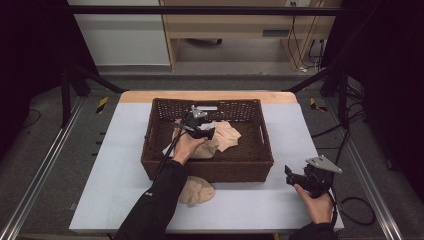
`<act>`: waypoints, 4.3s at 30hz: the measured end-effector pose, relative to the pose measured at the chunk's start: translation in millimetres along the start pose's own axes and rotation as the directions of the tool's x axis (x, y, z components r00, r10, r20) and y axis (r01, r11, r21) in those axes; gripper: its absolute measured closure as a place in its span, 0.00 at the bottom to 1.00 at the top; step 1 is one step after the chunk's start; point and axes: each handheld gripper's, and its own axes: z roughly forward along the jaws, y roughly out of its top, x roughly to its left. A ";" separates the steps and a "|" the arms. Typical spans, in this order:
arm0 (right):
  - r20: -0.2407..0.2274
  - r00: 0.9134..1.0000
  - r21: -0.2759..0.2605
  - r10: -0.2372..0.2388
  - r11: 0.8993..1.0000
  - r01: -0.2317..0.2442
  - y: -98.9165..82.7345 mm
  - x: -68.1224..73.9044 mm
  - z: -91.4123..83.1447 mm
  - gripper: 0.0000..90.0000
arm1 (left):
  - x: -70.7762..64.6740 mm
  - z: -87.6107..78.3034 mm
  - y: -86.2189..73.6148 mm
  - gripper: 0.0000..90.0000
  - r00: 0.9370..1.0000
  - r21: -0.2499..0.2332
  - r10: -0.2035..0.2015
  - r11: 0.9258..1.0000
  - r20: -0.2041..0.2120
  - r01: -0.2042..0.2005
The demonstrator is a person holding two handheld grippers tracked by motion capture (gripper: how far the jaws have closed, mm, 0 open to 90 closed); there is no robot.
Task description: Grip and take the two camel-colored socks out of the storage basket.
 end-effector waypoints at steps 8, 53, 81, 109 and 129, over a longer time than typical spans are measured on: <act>0.000 1.000 0.001 0.000 1.000 0.000 -0.1 0.3 -0.3 0.06 | 5.4 10.2 -2.7 0.43 0.999 0.059 0.040 0.997 0.017 -0.041; 0.002 1.000 0.004 0.001 1.000 -0.001 -0.1 -1.0 0.1 0.06 | -7.8 -116.6 17.1 0.93 0.986 -0.293 0.046 0.956 0.162 0.003; 0.013 1.000 0.000 0.003 1.000 -0.003 0.1 -1.3 -1.8 0.06 | -18.6 -234.2 -6.8 0.93 0.965 -0.490 0.108 0.872 0.237 0.023; 0.011 1.000 0.012 -0.005 1.000 0.005 -0.7 0.1 -2.1 0.06 | -42.8 -211.4 -108.6 0.93 0.935 -0.267 0.094 0.964 0.341 0.001; 0.007 1.000 0.028 -0.019 0.999 0.019 -1.7 1.4 0.7 0.07 | -53.6 -139.1 -144.6 0.67 0.940 -0.142 0.090 0.989 0.329 -0.045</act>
